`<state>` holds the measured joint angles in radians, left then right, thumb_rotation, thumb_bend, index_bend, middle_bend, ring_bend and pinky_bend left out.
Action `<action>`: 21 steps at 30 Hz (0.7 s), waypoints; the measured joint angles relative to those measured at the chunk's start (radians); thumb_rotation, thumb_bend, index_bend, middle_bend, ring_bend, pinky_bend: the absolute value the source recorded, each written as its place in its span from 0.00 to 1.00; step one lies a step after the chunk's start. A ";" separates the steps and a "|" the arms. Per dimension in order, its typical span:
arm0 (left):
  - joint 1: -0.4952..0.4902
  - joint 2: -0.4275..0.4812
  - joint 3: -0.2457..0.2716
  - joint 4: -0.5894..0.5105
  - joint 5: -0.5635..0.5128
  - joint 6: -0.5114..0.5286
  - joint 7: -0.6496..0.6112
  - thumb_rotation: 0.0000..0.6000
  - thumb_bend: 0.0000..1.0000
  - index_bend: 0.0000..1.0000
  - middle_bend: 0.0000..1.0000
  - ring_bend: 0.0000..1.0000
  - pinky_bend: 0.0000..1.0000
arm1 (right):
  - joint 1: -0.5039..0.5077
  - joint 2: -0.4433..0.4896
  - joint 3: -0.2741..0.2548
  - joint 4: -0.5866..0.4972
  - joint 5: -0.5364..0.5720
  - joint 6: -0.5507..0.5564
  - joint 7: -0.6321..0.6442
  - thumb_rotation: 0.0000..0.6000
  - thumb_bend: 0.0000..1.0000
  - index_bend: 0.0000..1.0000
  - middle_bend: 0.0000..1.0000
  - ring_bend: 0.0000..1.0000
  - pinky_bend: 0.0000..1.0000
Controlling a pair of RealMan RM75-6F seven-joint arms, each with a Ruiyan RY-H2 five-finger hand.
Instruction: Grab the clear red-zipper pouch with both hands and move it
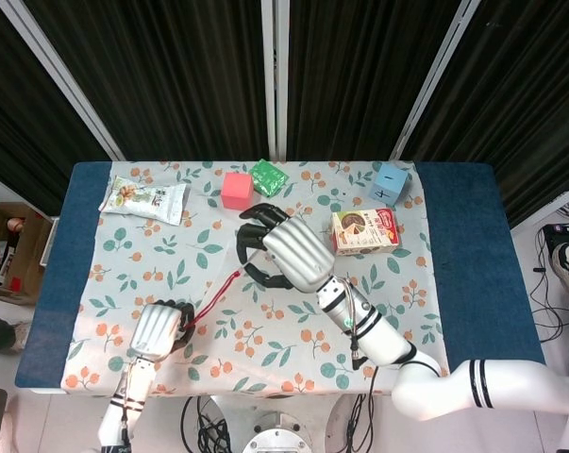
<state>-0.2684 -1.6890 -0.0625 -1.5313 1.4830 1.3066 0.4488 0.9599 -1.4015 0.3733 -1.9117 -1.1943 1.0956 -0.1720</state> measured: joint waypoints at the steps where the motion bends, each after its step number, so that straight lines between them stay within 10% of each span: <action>1: -0.002 -0.002 -0.001 0.006 -0.008 -0.005 0.003 1.00 0.45 0.74 0.63 0.60 0.63 | -0.006 0.006 -0.002 -0.001 -0.007 0.001 0.008 1.00 0.48 0.87 0.43 0.21 0.20; 21: -0.018 -0.002 -0.033 0.102 -0.176 -0.065 0.036 1.00 0.45 0.75 0.63 0.60 0.64 | -0.070 0.047 -0.027 0.014 -0.089 0.015 0.142 1.00 0.48 0.87 0.43 0.22 0.20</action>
<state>-0.2869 -1.6909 -0.0958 -1.4294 1.3072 1.2414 0.4853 0.8897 -1.3549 0.3465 -1.8974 -1.2835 1.1102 -0.0305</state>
